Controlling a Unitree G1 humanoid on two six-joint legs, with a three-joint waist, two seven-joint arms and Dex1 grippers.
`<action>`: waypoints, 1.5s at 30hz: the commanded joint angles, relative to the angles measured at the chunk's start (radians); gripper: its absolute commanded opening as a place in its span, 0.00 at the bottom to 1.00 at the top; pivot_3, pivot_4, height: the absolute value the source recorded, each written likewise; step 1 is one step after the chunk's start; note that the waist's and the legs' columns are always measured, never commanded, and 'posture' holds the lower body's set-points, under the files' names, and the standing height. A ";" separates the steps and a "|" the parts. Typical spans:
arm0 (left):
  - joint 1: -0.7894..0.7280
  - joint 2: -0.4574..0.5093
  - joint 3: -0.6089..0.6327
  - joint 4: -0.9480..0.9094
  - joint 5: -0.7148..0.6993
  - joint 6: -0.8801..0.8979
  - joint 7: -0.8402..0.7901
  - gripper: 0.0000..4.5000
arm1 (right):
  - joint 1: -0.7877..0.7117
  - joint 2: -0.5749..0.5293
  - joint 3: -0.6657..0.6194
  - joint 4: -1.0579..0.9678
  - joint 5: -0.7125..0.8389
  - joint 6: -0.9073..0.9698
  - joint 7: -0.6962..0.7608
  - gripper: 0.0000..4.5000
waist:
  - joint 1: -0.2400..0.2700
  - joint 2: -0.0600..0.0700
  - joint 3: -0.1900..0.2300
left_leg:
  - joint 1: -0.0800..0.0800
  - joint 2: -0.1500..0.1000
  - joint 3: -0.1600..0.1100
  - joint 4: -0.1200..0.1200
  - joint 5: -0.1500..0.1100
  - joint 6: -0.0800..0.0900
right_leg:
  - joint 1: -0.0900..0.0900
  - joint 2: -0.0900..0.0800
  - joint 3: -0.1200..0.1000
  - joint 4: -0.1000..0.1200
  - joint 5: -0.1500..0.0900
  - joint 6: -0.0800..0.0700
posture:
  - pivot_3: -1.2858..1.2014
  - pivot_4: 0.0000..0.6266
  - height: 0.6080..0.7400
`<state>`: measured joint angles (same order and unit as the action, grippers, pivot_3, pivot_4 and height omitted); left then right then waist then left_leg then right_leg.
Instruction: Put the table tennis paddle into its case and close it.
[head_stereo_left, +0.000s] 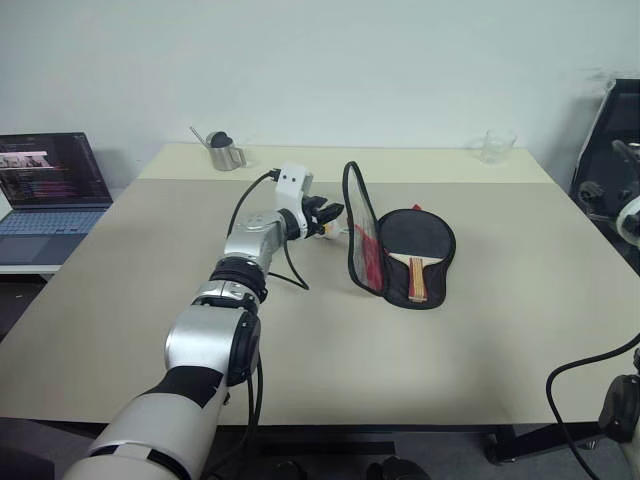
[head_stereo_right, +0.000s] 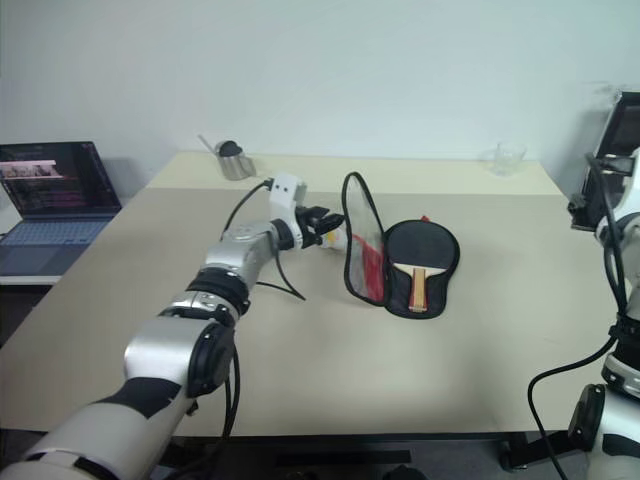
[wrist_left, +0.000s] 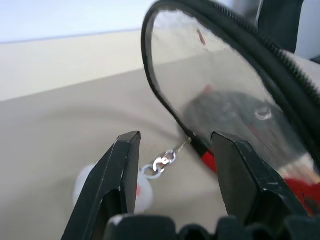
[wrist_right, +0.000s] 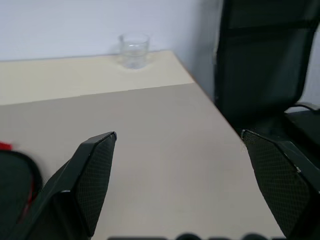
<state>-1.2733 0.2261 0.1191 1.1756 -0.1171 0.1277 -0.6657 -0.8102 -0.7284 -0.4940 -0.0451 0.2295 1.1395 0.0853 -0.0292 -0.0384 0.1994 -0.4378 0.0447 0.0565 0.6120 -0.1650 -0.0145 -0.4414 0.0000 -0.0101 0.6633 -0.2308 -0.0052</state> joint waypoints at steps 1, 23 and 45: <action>-0.013 -0.070 -0.009 -0.066 -0.015 0.023 0.002 0.54 | 0.007 -0.044 -0.005 -0.067 0.034 0.004 0.060 0.98 | 0.000 0.000 0.000 | 0.000 0.000 0.000 0.000 0.000 0.000 | 0.000 0.000 0.000 0.000 0.000 0.001 | 0.52 0.24 1.00; 0.073 -0.171 -0.135 -0.215 0.029 0.073 -0.090 0.54 | 0.521 -0.209 -0.039 -0.596 0.422 0.057 0.562 0.98 | -0.007 -0.001 0.000 | 0.005 -0.001 -0.001 0.003 0.000 0.000 | 0.005 0.001 0.000 -0.001 0.002 0.004 | 0.52 0.24 1.00; 0.429 0.431 -0.098 -0.939 -0.241 0.352 -0.716 0.54 | 0.254 0.352 0.186 -0.043 0.251 0.080 0.109 0.98 | 0.002 -0.002 -0.002 | 0.004 0.003 -0.001 0.003 0.001 0.001 | 0.005 0.001 0.002 0.001 0.003 0.001 | 0.52 0.24 1.00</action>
<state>-0.8438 0.6434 -0.0017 0.3141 -0.3166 0.4498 -1.3855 -0.5327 -0.3793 -0.3125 -0.0988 0.4881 1.2598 0.1940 -0.0276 -0.0400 0.1978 -0.4344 0.0475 0.0550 0.6153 -0.1638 -0.0132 -0.4366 0.0008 -0.0076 0.6645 -0.2277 -0.0046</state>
